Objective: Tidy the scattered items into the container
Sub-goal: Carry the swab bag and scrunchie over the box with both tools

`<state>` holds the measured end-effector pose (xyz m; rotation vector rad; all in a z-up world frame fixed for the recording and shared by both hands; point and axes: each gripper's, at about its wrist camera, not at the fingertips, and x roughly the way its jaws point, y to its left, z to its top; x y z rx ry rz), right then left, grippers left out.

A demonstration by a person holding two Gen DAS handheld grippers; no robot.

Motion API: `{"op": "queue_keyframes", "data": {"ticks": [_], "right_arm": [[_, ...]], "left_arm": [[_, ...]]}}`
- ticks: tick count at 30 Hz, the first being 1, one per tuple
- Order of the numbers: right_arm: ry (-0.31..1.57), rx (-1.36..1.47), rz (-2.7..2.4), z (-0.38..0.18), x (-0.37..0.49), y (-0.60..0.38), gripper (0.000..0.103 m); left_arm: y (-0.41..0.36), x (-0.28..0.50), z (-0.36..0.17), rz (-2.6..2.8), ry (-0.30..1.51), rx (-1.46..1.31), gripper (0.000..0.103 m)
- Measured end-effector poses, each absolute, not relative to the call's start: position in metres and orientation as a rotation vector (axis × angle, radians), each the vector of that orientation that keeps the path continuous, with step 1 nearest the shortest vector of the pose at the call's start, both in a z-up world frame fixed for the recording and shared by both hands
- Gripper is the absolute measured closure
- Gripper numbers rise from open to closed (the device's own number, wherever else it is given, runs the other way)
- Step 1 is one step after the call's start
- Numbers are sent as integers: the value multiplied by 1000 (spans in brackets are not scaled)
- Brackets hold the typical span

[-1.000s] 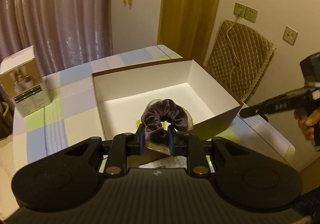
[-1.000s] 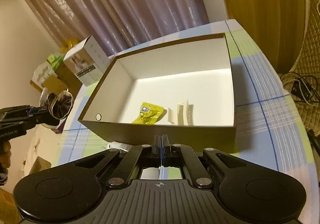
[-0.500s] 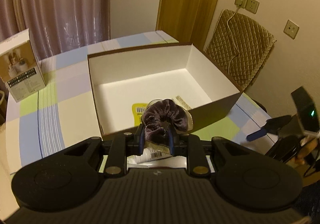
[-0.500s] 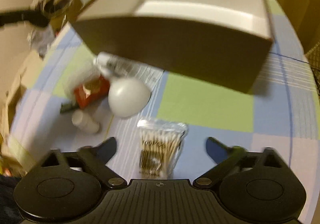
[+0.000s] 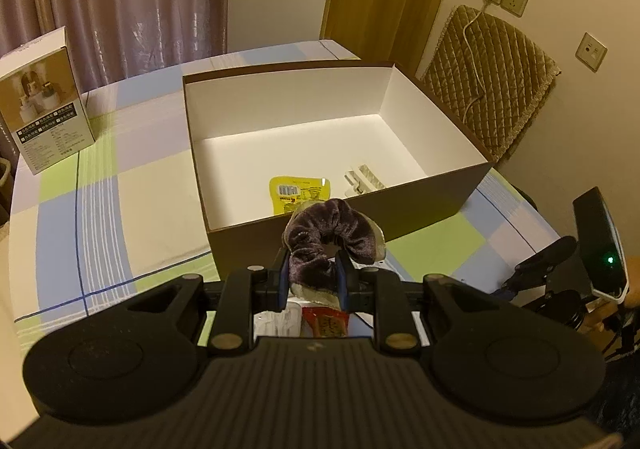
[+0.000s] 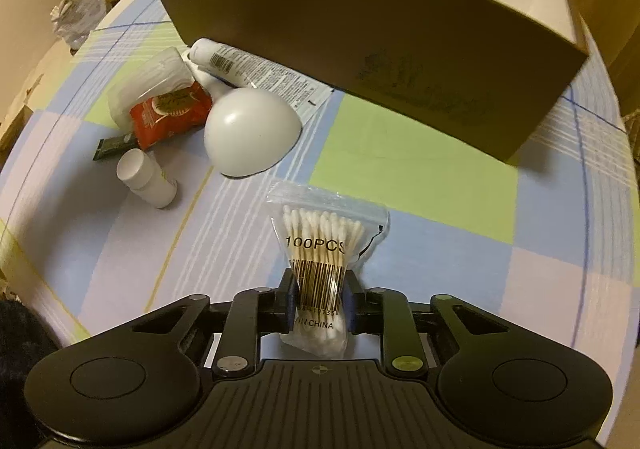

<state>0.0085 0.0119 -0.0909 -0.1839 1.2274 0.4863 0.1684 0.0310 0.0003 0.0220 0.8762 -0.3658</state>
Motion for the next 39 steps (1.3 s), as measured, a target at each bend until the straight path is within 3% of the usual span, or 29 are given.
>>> {"op": "queue_keyframes", "data": {"ticks": [19, 28, 39], "right_arm": [[938, -21, 492, 41, 72, -18, 78], [942, -30, 454, 32, 149, -6, 78], [1024, -139, 384, -2, 222, 5, 78]], "left_arm": [[10, 219, 35, -483, 836, 188, 84], [-14, 300, 52, -540, 864, 259, 84], [-34, 380, -35, -434, 1040, 390, 84]]}}
